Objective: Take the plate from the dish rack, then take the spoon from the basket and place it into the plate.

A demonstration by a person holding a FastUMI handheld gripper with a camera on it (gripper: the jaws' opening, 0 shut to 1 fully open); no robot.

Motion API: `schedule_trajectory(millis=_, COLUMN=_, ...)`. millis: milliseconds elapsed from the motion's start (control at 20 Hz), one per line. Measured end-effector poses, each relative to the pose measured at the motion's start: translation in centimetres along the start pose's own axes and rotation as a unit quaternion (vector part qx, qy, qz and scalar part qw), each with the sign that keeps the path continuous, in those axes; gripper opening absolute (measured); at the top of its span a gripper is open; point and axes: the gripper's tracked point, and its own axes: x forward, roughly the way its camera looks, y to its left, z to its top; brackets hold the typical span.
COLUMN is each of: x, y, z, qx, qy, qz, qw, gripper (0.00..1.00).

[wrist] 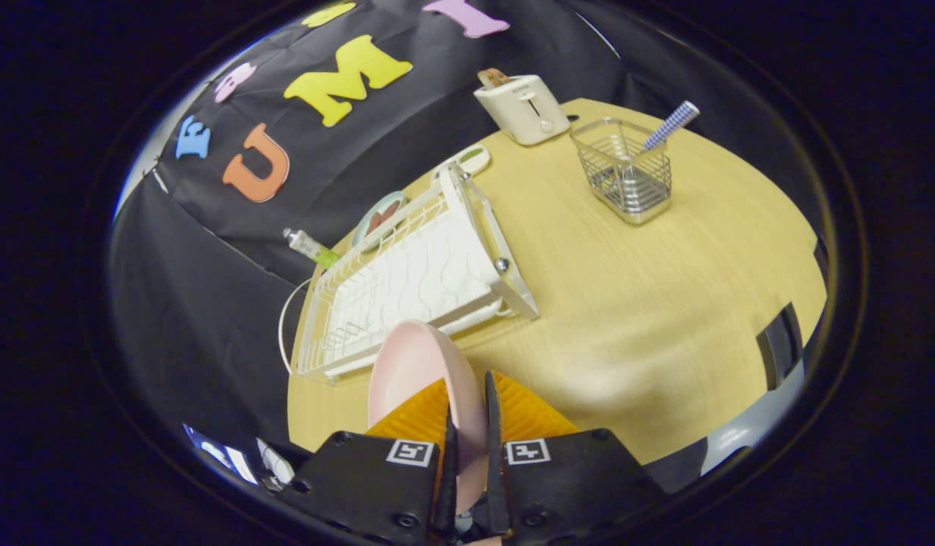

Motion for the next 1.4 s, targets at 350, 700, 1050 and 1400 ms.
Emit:
schedule_trajectory(millis=350, x=2.9, y=-1.1, z=-0.2, qx=0.042, qy=0.025, qz=0.015, qw=0.999, gripper=0.25)
schedule_trajectory(millis=700, x=2.6, y=-1.9, z=1.4, qx=0.056, qy=0.005, qz=0.030, qw=0.998, gripper=0.43)
schedule_trajectory(millis=1050, x=-1.1, y=-2.9, z=3.6, qx=-0.041, qy=-0.097, qz=0.011, qw=0.994, gripper=0.68)
schedule_trajectory(millis=1400, x=-8.1, y=-5.7, z=8.0, qx=-0.203, qy=-0.299, qz=-0.074, qw=0.929, gripper=0.92)
